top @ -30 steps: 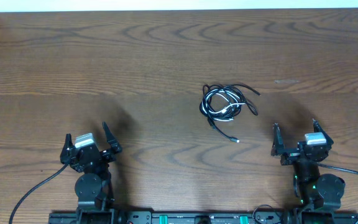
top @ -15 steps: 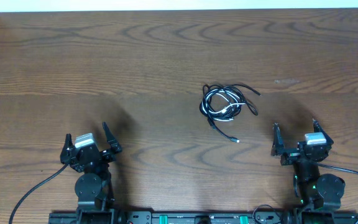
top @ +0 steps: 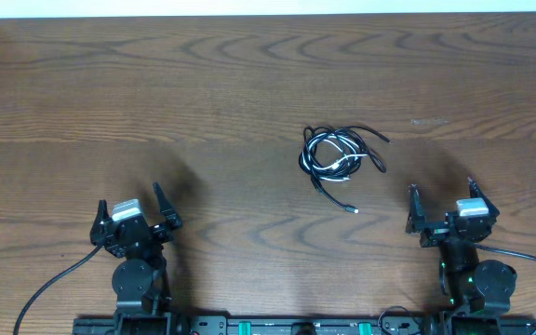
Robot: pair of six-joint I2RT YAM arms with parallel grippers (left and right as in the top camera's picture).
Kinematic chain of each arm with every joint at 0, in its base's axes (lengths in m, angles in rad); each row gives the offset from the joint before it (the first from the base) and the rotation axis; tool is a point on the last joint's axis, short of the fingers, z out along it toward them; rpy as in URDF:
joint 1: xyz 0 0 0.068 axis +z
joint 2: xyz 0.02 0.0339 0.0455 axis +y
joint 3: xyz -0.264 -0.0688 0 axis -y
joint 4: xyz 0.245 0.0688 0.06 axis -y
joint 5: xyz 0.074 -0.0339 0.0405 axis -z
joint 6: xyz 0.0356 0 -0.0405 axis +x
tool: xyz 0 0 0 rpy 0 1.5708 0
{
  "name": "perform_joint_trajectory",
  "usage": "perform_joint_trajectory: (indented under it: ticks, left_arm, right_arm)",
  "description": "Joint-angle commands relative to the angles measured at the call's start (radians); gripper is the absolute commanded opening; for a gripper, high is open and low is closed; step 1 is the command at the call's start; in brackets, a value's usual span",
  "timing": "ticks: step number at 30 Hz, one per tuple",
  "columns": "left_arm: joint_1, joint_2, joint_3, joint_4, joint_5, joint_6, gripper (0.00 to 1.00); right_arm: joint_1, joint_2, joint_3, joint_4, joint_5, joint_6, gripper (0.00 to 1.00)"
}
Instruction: Untangle cables
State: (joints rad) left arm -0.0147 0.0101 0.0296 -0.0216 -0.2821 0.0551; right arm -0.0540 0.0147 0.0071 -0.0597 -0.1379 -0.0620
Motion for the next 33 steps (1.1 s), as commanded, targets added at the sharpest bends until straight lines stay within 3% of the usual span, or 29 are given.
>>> perform_joint_trajectory:
  ticks: [1, 20, 27, 33]
  left_arm:
    - [0.004, -0.006, -0.026, -0.022, 0.002, -0.005, 0.98]
    - [0.004, -0.006, -0.026, 0.081, 0.045, -0.013, 0.98]
    - [0.004, -0.006, -0.021, 0.286, 0.194, -0.067, 0.98]
    - [0.004, -0.006, 0.031, 0.301, 0.249, -0.105, 0.98]
  right_arm:
    - [-0.004, -0.003, -0.002, -0.004, 0.005, 0.001, 0.99]
    - [-0.004, -0.003, -0.002, -0.003, 0.001, -0.002, 0.99]
    - [-0.004, -0.003, -0.002, 0.2, -0.004, 0.129, 0.99]
    - [-0.004, -0.003, -0.002, 0.288, -0.014, 0.129, 0.99]
